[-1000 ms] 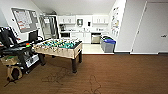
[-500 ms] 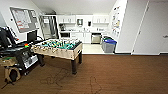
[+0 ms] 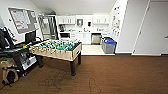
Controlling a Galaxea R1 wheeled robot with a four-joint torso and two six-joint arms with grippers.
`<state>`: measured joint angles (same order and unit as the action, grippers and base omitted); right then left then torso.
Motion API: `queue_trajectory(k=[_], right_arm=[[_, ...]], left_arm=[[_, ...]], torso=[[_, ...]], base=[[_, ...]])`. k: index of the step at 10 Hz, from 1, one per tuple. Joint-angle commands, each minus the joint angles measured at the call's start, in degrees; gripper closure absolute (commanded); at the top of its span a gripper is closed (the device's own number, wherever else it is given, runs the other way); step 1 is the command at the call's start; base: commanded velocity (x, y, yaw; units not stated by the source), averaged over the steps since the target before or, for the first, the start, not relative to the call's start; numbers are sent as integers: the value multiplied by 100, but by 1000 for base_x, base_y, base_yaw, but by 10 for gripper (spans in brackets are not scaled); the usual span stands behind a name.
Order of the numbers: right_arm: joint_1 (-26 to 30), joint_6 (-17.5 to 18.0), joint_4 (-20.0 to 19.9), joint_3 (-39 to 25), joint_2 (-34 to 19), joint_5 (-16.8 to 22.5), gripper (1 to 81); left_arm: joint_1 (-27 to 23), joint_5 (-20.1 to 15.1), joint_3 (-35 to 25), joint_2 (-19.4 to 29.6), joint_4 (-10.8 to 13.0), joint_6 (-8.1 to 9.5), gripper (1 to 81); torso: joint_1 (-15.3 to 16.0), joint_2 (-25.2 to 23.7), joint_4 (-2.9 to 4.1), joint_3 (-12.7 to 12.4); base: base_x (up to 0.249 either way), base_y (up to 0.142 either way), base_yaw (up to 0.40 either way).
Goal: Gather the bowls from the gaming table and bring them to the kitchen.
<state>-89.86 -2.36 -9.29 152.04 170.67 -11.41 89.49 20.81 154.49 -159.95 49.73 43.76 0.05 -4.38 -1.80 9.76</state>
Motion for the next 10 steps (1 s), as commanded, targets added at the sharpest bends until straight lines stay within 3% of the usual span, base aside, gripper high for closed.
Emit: queue_trajectory(k=[1, 5, 10], right_arm=[[165, -27, 50, -18, -13, 315, 811], [173, -27, 68, -18, -4, 315, 811], [183, -18, 68, 0, -4, 324, 811]], left_arm=[[-164, -174, 55, 156, 46, 18, 811], [-155, -165, 55, 156, 46, 18, 811], [-155, -165, 37, 147, 46, 9, 811]], torso=[[0, 0, 0, 0], [2, 0, 0, 0], [2, 0, 0, 0]], base=[[79, -101, 0], [38, -86, 0], [0, 0, 0]])
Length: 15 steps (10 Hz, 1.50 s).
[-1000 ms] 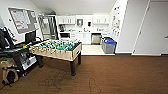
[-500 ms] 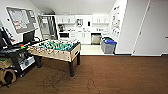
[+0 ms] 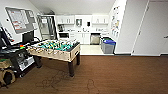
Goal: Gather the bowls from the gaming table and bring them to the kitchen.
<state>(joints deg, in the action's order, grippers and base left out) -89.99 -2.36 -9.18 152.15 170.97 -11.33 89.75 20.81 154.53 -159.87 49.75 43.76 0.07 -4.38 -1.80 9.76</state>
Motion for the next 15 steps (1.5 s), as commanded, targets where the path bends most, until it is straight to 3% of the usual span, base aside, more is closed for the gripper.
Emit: queue_trajectory(k=[1, 5, 15], right_arm=[[196, -18, 57, -20, -34, 315, 811], [187, -27, 57, -29, -26, 315, 811], [152, -19, 56, -20, -17, 315, 811]], left_arm=[[-172, -165, 34, 139, 44, 18, 811], [-180, -42, 34, 148, 44, 27, 811], [-163, -51, 51, 42, 52, 18, 811]], torso=[[0, 0, 0, 0], [-7, -2, 0, 0], [-7, -5, 0, 0]], base=[[0, 0, 0], [44, 0, 0], [148, 0, 0]])
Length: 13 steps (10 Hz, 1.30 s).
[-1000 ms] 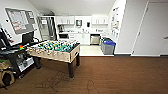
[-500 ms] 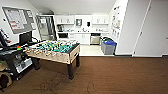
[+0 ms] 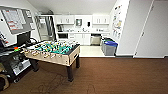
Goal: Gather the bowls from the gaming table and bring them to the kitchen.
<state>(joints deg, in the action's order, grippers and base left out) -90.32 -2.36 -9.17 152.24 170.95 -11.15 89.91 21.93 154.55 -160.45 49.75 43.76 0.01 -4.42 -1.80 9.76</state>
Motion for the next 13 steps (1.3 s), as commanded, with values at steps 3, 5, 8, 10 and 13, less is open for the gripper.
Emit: queue_trajectory(k=[3, 5, 8, 10, 13], right_arm=[[167, -19, 55, -37, 3, 298, 811], [159, -27, 55, -28, 12, 298, 811], [167, -27, 73, -20, 12, 298, 811], [185, -27, 82, -11, 12, 298, 811], [194, -27, 82, -2, 12, 307, 811]], left_arm=[[-179, -163, 49, 118, 44, 18, 811], [-179, -163, 49, 118, 52, 18, 811], [-179, -163, 49, 109, 44, 18, 811], [-179, -163, 49, 109, 44, 27, 811], [-179, -163, 49, 109, 44, 27, 811]], torso=[[5, 2, 0, 0], [2, 2, 0, 0], [5, 2, 0, 0], [2, 2, 0, 0], [-1, 2, 0, -2]], base=[[163, 0, 0], [163, 0, 0], [161, 0, 0], [159, -31, 0], [153, -63, 0]])
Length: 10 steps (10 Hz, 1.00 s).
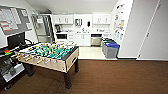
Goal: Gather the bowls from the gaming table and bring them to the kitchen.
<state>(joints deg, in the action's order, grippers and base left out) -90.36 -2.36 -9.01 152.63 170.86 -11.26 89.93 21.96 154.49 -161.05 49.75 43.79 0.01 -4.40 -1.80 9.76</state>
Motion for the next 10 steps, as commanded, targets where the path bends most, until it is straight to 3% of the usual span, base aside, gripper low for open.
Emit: queue_trajectory(k=[1, 3, 10], right_arm=[[197, -27, 66, -41, 21, 318, 811], [215, -27, 66, -50, 21, 318, 811], [224, -27, 57, -76, 29, 309, 811]], left_arm=[[-182, -165, 55, 178, 44, 24, 811], [-182, -166, 55, 178, 44, 24, 811], [-182, -174, 55, 160, 44, 24, 811]], torso=[[0, 0, 0, 0], [2, 2, 0, 0], [0, 2, 0, 0]], base=[[149, -64, 0], [149, -62, 0], [148, 0, 0]])
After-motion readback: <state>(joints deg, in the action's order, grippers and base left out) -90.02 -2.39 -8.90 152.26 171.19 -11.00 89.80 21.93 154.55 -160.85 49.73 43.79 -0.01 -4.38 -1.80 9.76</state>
